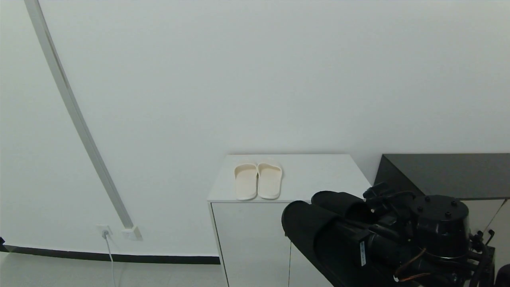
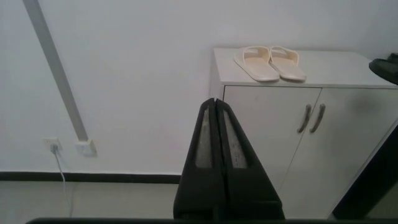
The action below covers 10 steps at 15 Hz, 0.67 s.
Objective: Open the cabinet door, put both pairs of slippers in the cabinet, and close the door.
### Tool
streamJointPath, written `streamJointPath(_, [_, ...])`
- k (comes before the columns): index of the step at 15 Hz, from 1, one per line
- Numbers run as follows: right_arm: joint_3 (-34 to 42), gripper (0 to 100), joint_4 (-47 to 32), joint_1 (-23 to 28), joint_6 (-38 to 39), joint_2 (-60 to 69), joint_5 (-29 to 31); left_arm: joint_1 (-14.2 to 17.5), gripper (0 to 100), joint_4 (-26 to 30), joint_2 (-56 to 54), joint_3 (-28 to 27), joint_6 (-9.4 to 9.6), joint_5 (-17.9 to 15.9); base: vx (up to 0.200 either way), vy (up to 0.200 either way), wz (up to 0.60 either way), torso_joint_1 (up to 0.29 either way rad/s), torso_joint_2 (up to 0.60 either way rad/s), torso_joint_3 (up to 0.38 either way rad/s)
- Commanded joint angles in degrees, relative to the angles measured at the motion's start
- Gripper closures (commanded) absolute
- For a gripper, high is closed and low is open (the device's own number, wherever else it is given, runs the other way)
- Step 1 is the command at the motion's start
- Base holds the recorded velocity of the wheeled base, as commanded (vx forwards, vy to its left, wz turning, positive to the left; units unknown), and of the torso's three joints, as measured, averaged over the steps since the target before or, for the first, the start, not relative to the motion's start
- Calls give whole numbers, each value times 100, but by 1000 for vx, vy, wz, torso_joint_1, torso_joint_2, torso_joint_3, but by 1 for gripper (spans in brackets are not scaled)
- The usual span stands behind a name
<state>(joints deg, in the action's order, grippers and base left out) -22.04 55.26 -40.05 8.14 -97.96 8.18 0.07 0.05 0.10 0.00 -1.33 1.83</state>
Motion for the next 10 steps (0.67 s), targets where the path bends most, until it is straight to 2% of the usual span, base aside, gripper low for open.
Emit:
streamJointPath(1, [24,100,2,-3,3,-21,-1,1,100,4,8,0,1,2,0,0,0,0,0,0])
streamJointPath(3, [24,100,2,-12,3,23,8,1,100,-5,-1,0,1,2,0,0,0,-132,303,158])
streamJointPath(4, [51,100,2,-12,3,32,8,1,0,-5,-1,0,1,-16,0,0,0,-134,325,183])
streamJointPath(10, [121,100,11,-21,3,-83,-36,1,0,4,-1,0,-8,-7,0,0,0,-150,341,182])
